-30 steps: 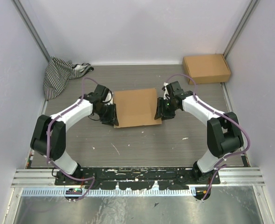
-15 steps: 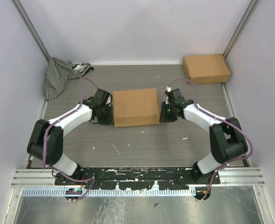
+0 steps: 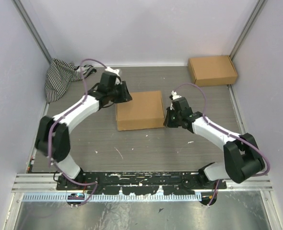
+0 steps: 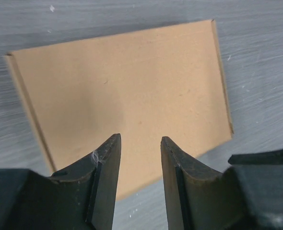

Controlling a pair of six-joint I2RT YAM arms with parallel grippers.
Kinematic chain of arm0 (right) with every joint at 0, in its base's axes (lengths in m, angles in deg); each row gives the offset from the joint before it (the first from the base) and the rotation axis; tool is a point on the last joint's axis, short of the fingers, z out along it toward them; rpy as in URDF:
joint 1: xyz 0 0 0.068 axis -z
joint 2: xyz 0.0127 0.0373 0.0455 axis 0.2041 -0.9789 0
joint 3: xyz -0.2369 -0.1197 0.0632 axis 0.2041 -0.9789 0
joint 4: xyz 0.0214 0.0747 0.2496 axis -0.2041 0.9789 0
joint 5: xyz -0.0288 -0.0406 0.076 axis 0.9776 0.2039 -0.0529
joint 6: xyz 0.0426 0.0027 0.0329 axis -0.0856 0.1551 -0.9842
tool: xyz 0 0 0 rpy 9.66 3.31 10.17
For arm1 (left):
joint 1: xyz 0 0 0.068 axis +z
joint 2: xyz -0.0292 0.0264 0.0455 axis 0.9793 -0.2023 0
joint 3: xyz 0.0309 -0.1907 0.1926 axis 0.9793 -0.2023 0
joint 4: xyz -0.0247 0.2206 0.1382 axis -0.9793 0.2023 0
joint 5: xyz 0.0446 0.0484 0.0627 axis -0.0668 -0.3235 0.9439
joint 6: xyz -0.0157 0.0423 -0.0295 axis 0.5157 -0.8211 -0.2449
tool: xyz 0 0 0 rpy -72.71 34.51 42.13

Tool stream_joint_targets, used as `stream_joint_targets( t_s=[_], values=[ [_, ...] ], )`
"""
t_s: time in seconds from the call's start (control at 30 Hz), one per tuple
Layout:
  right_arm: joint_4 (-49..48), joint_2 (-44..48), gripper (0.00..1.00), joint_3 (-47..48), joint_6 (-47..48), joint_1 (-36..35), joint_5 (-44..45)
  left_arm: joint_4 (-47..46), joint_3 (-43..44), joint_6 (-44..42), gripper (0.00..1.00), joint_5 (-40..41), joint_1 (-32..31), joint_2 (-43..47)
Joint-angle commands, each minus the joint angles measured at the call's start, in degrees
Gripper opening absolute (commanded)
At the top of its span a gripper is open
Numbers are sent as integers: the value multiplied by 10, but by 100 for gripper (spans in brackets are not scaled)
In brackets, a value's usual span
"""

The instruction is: Fold the paper box

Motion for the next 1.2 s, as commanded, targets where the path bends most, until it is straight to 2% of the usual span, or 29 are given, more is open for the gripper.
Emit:
stream_joint_targets(
  t_s=[0.0, 0.13, 0.37, 0.47, 0.53, 0.6, 0.7, 0.77, 0.87, 1.0, 1.17],
  values=[
    [-63, -8, 1, -9, -19, -22, 36, -50, 33, 17, 45, -43, -14, -89],
    [-70, -25, 1, -10, -28, -44, 64, -60, 47, 20, 46, -41, -33, -129],
    [-93, -108, 1, 23, -62, -50, 131, -41, 52, 11, 47, -61, -47, -177],
    [-152, -119, 1, 10, -84, -50, 170, -44, 44, 5, 45, -71, -49, -188],
    [-233, -110, 1, -27, -95, -53, 199, -41, 45, 1, 45, -80, -49, -194],
    [-326, -96, 1, -71, -94, -57, 205, -38, 45, -4, 43, -90, -49, -199],
    [-386, -95, 1, -88, -93, -63, 202, -35, 46, -11, 42, -102, -50, -206],
    [-377, -104, 1, -73, -77, -75, 154, -31, 49, -16, 41, -106, -50, -212],
    [-332, -97, 1, -44, -56, -118, 127, -23, 53, -20, 41, -106, -50, -219],
    [-298, -85, 1, -28, -48, -187, 122, -18, 56, -20, 41, -114, -50, -223],
    [-299, -141, 1, 3, -61, -217, 116, -21, 49, -22, 41, -122, -50, -222]
  ],
)
